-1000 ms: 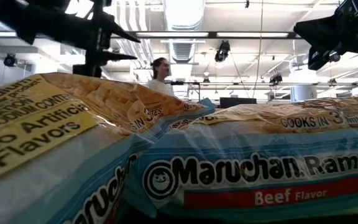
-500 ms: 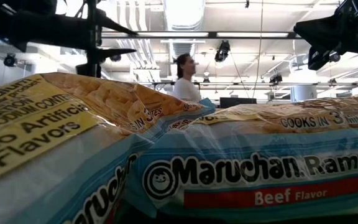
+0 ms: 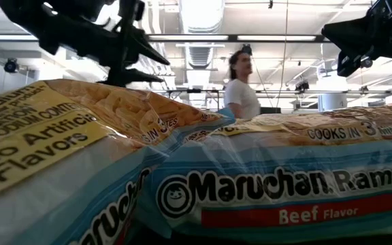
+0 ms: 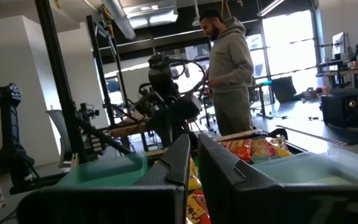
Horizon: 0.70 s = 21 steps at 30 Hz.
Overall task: Sort Maruchan noodles
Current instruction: Put the yellow noodle pack into the transparent bin
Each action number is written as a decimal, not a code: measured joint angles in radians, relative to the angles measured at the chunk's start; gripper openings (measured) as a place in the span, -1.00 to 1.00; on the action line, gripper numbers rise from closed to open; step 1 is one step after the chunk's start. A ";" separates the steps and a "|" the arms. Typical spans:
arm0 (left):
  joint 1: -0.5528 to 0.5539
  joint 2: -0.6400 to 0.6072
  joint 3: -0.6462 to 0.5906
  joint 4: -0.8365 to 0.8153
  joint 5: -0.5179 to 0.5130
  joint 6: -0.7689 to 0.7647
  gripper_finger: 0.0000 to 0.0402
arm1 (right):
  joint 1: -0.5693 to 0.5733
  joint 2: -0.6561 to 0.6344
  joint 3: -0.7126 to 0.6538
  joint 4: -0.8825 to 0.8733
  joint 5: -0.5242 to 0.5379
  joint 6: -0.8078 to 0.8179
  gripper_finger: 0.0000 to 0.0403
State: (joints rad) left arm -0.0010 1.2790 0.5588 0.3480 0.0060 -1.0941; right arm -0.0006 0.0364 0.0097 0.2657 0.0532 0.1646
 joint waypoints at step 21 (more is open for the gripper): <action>-0.063 0.323 0.234 0.010 0.067 -0.048 -0.38 | 0.000 0.000 0.000 0.002 0.000 0.031 -0.89</action>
State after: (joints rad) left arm -0.0635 1.6017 0.7930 0.3576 0.0727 -1.1420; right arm -0.0003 0.0364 0.0097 0.2679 0.0533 0.1955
